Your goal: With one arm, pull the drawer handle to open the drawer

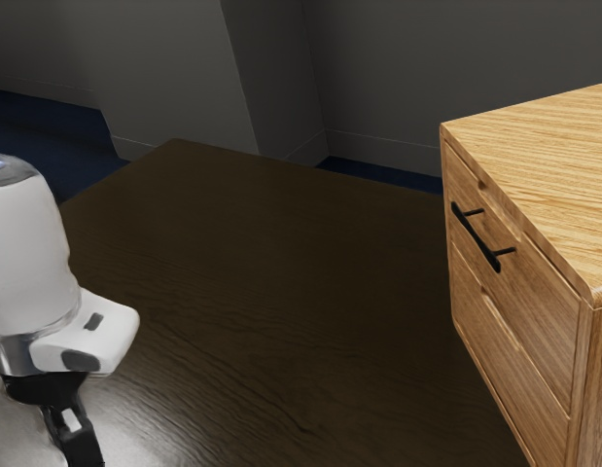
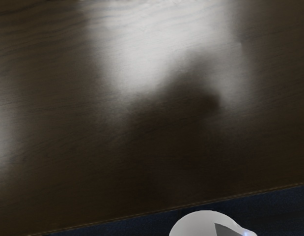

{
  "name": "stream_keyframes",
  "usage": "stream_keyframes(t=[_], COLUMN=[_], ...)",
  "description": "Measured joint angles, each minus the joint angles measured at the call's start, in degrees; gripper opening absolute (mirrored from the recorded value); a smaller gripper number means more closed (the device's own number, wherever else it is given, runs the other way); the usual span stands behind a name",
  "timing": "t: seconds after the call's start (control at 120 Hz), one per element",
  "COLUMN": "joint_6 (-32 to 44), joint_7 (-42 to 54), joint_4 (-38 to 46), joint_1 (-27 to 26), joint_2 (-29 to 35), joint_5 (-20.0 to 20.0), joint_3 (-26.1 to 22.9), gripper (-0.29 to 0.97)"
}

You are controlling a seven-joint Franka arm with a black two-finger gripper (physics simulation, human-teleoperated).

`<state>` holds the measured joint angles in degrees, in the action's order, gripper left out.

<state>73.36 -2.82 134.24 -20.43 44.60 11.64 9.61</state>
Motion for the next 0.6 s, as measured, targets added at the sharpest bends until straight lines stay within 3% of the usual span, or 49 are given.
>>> stream_keyframes(t=[0.083, 0.208, 0.35, 0.433, 0.508, 0.6], joint_6=[12.4, 21.7, 36.9, 42.7, 46.4, 51.0], joint_7=[4.9, 10.8, 28.1, 39.3, 47.9, 56.0], joint_4=[1.6, 2.8, 3.0, 1.1, 0.0, 0.0], joint_1=[-0.2, -0.9, -2.0, -14.0, -22.1, -28.2], joint_2=[0.7, 1.9, 2.6, 3.6, 4.1, 5.7], joint_5=[-0.2, 0.2, 3.5, 6.9, 10.4, 13.2], joint_3=[-0.3, 0.7, 5.2, 15.9, 22.5, 26.1], gripper=[0.68, 0.68, 0.68, 0.68, 0.68, 0.68])
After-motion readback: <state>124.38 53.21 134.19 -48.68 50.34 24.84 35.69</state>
